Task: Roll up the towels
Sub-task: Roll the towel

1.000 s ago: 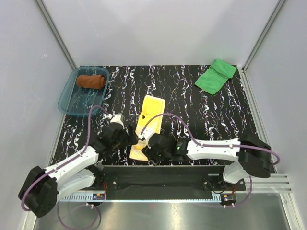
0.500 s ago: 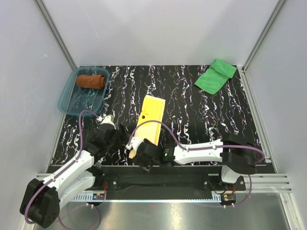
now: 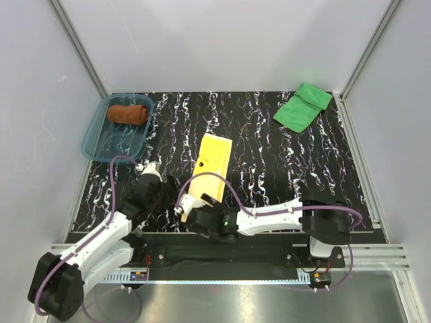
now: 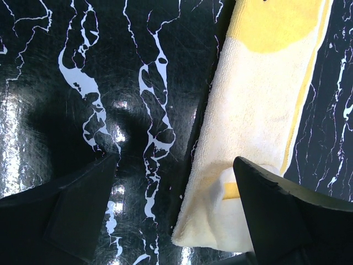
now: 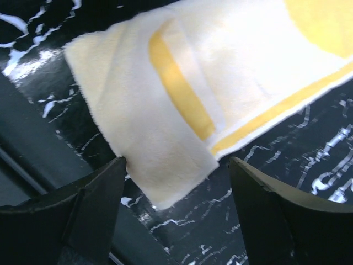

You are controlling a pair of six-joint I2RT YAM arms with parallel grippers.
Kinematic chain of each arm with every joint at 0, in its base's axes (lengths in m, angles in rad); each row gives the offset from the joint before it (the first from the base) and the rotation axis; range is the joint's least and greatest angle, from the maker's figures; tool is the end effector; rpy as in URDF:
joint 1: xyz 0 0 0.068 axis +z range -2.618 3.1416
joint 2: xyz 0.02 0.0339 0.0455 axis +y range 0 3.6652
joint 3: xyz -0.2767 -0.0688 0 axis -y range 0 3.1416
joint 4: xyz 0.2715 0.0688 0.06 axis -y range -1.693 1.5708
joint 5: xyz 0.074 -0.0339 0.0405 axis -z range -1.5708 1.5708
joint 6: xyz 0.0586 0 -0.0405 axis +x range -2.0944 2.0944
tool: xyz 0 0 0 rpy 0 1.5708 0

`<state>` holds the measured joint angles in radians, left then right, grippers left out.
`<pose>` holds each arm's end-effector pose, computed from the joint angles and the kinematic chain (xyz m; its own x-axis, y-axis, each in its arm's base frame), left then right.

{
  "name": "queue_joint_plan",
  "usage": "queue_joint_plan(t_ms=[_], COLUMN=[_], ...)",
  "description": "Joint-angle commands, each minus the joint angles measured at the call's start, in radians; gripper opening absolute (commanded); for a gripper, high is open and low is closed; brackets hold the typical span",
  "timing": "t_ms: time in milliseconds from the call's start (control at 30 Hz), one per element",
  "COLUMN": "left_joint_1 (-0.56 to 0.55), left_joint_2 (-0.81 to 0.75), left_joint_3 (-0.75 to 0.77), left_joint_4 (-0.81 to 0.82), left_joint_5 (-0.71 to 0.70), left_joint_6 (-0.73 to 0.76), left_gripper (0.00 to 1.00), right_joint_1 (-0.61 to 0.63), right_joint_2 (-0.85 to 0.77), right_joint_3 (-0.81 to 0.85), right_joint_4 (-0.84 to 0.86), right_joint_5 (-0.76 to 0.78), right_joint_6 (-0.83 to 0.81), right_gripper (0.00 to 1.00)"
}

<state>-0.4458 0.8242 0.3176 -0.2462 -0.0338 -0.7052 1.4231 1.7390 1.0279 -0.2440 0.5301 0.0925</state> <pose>0.1771 -0.0824 0.1467 -0.7346 -0.3669 -0.5707 -0.0886 0.8858 -0.4554 0.0857 0.3746 0.1529 -0.1945 -0.7656 -0.6132 -0.7958 0.4886 -0.3577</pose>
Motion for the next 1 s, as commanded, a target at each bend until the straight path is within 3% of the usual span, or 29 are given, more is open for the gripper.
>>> queue_joint_plan(t_ms=[0,467,967], left_joint_1=[0.006,0.009,0.009], left_joint_2=[-0.008,-0.017,-0.014], left_joint_3=[-0.005,-0.008,-0.009], left_joint_4=[0.031,0.027,0.035], left_joint_5=[0.015,0.020,0.026], left_joint_6=[-0.002,-0.004,0.000], left_gripper=[0.94,0.93,0.93], right_joint_1=[0.000,0.056,-0.036], right_joint_2=[-0.093,-0.115,-0.029], right_joint_3=[0.004,-0.035,-0.121], right_joint_4=[-0.015,0.077,0.226], right_joint_5=[0.140,-0.048,-0.136], right_joint_6=[0.039,0.009,0.059], right_gripper=[0.83,0.79,0.66])
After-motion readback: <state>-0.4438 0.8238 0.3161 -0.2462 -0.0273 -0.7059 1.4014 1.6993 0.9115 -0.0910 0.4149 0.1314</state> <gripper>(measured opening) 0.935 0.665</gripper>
